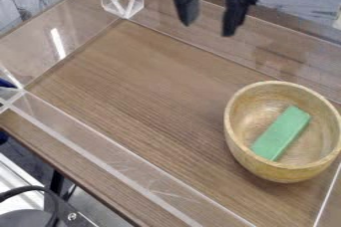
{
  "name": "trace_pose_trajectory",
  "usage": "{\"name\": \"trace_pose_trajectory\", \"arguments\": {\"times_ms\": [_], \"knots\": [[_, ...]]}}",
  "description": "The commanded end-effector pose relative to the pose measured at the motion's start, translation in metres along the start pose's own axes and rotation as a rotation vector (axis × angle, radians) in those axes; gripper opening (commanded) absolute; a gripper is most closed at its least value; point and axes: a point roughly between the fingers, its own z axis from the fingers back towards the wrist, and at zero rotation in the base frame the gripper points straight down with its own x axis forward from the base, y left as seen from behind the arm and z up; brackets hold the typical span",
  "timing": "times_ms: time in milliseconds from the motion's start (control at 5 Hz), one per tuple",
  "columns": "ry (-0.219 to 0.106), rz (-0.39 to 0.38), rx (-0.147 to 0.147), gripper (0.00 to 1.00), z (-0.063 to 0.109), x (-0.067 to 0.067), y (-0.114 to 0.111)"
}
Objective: Put the green block in the brown bowl
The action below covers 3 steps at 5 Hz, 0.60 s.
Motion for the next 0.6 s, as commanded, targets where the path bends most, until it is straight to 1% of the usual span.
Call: {"name": "trace_pose_trajectory", "arguments": {"times_ms": [0, 200, 400], "knots": [[-0.047, 0.042, 0.029, 1.0, 0.013, -0.008, 0.032], [-0.044, 0.07, 0.039, 0.0, 0.009, -0.012, 0.054], [-0.028, 0.024, 0.03, 0.0, 0.003, -0.012, 0.038]]}}
